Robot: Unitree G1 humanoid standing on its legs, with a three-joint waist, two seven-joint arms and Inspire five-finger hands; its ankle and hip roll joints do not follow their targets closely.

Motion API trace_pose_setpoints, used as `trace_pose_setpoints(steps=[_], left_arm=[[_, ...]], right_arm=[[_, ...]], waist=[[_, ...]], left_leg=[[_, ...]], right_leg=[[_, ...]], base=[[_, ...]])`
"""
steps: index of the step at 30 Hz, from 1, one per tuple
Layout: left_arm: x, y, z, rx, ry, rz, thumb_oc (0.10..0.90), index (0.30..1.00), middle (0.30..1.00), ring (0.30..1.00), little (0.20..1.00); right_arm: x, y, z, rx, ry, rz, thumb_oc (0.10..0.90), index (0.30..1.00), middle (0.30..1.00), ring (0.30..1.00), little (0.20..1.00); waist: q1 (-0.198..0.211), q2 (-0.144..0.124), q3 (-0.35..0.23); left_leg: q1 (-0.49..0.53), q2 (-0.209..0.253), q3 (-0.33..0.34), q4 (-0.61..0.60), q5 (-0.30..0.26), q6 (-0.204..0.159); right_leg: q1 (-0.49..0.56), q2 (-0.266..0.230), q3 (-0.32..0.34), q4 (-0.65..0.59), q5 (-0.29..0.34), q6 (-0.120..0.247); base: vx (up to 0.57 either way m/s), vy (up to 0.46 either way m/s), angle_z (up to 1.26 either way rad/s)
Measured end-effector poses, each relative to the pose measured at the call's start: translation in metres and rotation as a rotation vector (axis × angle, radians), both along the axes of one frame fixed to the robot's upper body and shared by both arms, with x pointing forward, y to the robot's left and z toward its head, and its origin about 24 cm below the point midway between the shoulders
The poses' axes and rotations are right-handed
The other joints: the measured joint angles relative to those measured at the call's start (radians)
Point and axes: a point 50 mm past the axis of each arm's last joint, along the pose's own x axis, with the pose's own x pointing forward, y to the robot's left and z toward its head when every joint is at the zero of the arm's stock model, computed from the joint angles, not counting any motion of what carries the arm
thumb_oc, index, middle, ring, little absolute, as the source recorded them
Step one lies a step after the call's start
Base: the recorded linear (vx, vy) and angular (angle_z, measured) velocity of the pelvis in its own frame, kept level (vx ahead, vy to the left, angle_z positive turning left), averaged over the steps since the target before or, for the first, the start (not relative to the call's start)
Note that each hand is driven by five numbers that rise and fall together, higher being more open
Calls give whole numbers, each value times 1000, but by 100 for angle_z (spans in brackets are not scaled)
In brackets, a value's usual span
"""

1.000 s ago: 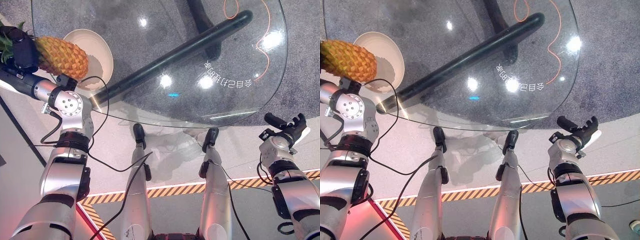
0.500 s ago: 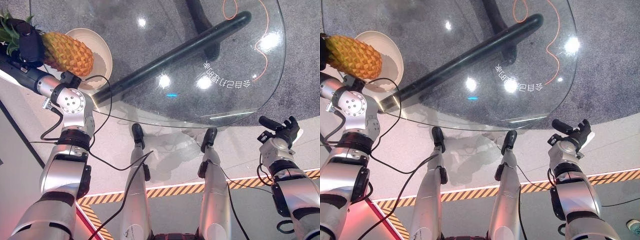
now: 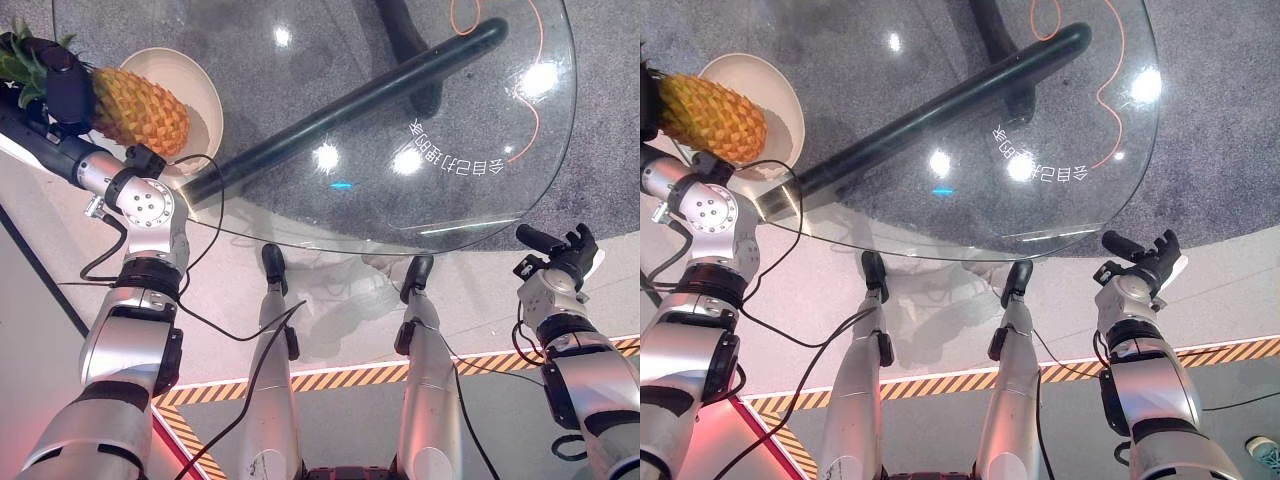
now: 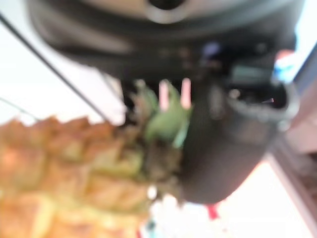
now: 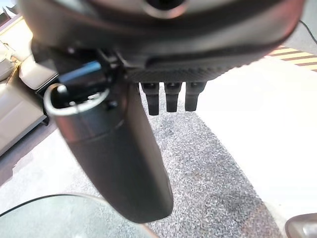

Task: Pick up the fruit to the plate

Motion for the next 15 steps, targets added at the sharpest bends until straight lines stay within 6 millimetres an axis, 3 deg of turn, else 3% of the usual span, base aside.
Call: trace_pose_setpoints(steps=[15], left_arm=[[3, -2, 9, 17, 0, 24, 100, 300, 300, 300, 200]], right_arm=[[6, 8, 5, -10, -17, 29, 800, 900, 900, 900, 900]], waist=[[-8, -6, 1]], left_leg=[[-17, 2, 1, 0, 0, 0]], right_leg=[[-17, 2, 2, -1, 1, -1]], base=[[0, 0, 0]])
